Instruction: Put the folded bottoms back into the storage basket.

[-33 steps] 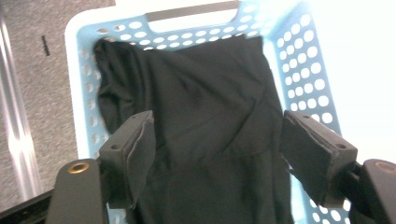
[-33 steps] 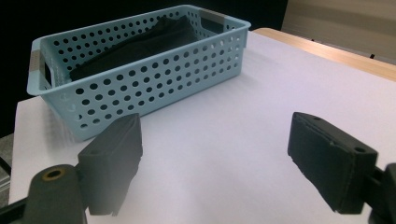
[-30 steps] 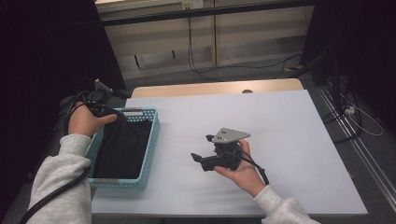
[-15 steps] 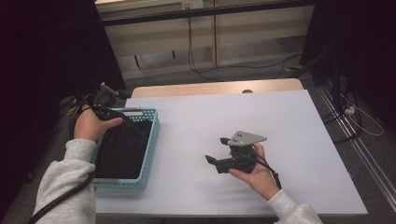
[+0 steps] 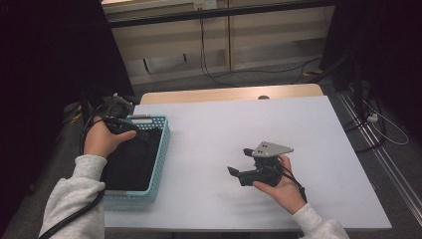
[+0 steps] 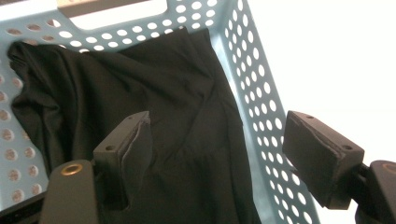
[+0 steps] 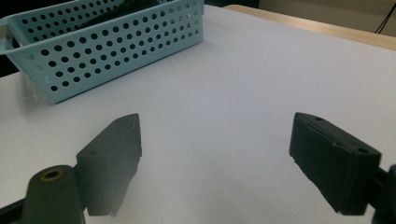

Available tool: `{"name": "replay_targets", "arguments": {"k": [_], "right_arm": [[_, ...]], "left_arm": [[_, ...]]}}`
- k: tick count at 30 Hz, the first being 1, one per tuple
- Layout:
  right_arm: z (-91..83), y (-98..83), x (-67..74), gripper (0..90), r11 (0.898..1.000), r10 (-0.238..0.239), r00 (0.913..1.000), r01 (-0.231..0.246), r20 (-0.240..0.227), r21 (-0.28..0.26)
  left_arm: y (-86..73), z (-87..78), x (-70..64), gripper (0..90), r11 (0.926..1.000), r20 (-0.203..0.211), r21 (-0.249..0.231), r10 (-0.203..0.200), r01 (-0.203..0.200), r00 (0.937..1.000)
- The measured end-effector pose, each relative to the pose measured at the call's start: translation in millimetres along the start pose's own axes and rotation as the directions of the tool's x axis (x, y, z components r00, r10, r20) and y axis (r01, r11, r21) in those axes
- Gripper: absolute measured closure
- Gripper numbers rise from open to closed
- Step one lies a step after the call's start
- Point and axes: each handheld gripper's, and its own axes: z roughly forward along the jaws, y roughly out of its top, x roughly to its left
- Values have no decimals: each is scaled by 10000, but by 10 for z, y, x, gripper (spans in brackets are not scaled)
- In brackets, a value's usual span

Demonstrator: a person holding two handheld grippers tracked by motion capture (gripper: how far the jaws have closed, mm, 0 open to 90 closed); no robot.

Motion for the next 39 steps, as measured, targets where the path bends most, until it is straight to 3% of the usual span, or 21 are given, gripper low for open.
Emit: {"name": "replay_targets", "arguments": {"k": [9, 14, 17, 18, 26, 39], "right_arm": [[-66, -52, -39, 163, 10000, -12, 10000, 12, 59, 56], [-102, -73, -73, 163, 10000, 48, 9999, -49, 137, 80], [-128, -82, -96, 163, 9999, 115, 9997, -116, 201, 49], [-136, -83, -103, 163, 9999, 132, 9997, -133, 221, 33], [-169, -106, -136, 163, 9999, 108, 9995, -111, 287, 85], [-195, -108, -177, 159, 9999, 155, 9994, -156, 320, 29]], "left_arm": [[-93, 9, -66, 242, 9995, 107, -26, 299, -299, 9995], [-122, 16, -137, 240, 9991, 363, -143, 411, -406, 9985], [-119, 17, -178, 239, 9975, 402, -164, 692, -686, 9968], [-120, 21, -202, 239, 9982, 506, -194, 585, -576, 9970], [-110, 51, -319, 238, 9948, 650, -295, 988, -970, 9930], [-81, 83, -480, 235, 9923, 919, -473, 1185, -1146, 9887]]}}
